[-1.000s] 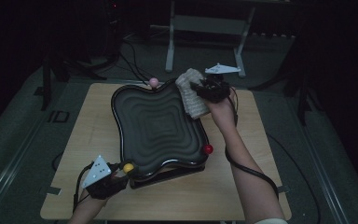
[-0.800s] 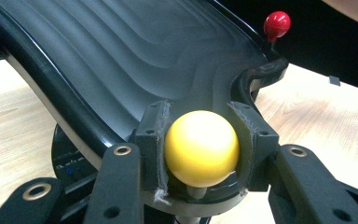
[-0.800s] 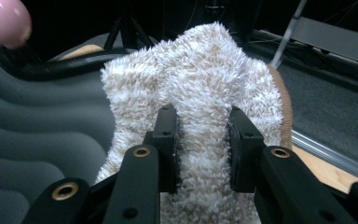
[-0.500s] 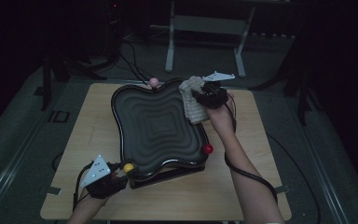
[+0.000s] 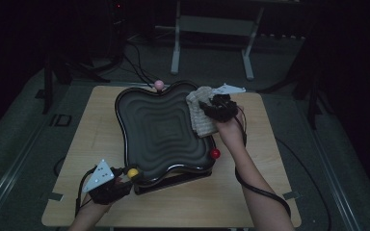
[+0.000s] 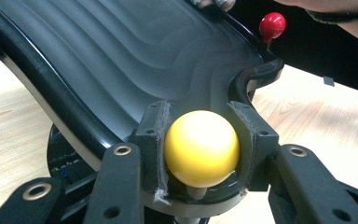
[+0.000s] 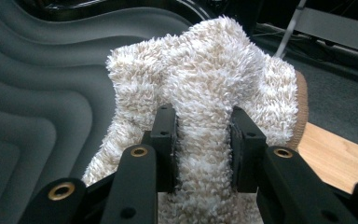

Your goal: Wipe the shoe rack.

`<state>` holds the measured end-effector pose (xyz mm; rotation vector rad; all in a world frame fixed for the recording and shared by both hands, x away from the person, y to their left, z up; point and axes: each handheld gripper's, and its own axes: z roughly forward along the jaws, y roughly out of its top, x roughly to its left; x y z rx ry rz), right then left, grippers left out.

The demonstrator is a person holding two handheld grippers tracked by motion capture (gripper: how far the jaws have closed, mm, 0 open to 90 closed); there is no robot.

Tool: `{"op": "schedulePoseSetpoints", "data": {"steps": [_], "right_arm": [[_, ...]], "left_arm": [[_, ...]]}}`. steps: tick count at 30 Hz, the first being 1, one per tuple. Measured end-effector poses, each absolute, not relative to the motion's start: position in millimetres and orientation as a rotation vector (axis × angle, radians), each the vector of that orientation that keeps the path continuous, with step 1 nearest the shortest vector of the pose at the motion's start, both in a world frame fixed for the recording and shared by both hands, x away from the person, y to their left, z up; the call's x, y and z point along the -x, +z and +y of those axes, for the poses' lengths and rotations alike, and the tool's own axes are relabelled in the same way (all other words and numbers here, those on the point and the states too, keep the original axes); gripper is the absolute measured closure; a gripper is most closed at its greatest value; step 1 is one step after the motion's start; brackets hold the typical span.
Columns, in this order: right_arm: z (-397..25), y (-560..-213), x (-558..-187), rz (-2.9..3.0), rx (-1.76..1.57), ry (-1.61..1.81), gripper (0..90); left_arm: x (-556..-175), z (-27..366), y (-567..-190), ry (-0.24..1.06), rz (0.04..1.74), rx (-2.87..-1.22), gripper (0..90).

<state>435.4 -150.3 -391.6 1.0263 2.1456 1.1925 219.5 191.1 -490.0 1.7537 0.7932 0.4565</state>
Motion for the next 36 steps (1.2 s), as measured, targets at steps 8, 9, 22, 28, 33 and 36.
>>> {"op": "schedulePoseSetpoints", "data": {"steps": [8,9,22,28,33,36], "right_arm": [[-155,-399,-423,2.156,-1.017,1.211,67.6],[-156,-401,-421,2.159,-1.021,1.215,67.6],[-164,-415,-397,2.193,-0.963,1.207,67.6],[-169,-420,-389,2.204,-0.955,1.213,67.6],[-171,-423,-384,2.210,-0.942,1.207,67.6],[-177,-429,-374,2.214,-0.925,1.210,67.8]], "left_arm": [[-220,191,-490,0.457,0.792,-1.751,59.5],[-219,191,-491,0.457,0.793,-1.749,59.5],[-220,191,-491,0.457,0.791,-1.751,59.5],[-219,191,-491,0.458,0.793,-1.749,59.5],[-219,191,-490,0.458,0.793,-1.752,59.5],[-219,191,-490,0.459,0.794,-1.754,59.5]]}}
